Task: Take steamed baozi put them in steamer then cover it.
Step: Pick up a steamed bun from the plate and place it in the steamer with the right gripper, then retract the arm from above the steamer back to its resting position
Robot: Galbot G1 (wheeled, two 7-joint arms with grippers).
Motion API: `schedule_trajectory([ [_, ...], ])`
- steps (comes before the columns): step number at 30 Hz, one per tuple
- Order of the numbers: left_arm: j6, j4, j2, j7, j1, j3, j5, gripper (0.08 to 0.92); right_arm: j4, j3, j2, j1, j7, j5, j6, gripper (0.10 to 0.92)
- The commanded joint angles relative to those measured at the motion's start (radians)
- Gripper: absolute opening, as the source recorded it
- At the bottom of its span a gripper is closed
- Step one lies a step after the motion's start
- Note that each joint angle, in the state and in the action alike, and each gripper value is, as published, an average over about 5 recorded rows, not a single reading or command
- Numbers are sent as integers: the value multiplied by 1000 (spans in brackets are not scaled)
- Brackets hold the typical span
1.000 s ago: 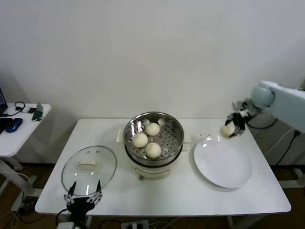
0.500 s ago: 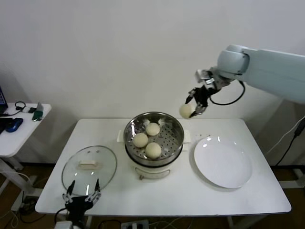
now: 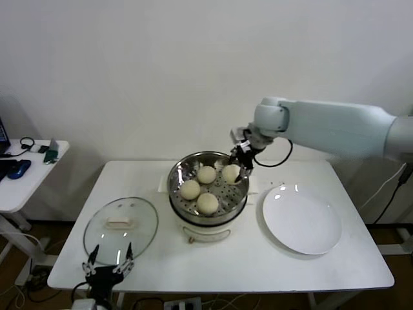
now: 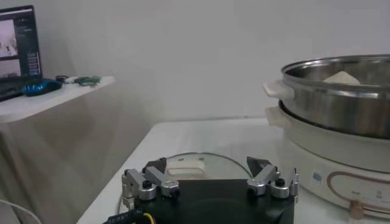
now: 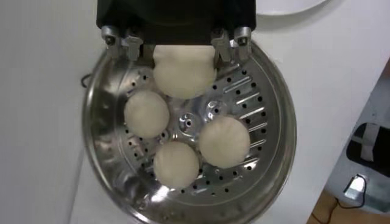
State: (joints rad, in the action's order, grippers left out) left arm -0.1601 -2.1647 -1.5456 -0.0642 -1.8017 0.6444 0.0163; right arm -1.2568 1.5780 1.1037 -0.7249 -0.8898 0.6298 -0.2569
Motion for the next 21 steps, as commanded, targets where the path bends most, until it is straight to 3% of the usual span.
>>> schedule_trajectory([
  [1,-4,0,-1,1,1,-1,1,823,73,-20,55,131,17,-50,-7,661],
  [9,-6,1,-4,0,7,-3,-1,823,102,-23,75,136,8,-57,4,670],
  [15,-14,-1,-1,1,9,-2,1,823,105,-31,68,109,-11,-52,21,784],
  [21,-19,-13,3,4,5,0,12,823,69,-106,-32,-10,-91,122,48,822],
])
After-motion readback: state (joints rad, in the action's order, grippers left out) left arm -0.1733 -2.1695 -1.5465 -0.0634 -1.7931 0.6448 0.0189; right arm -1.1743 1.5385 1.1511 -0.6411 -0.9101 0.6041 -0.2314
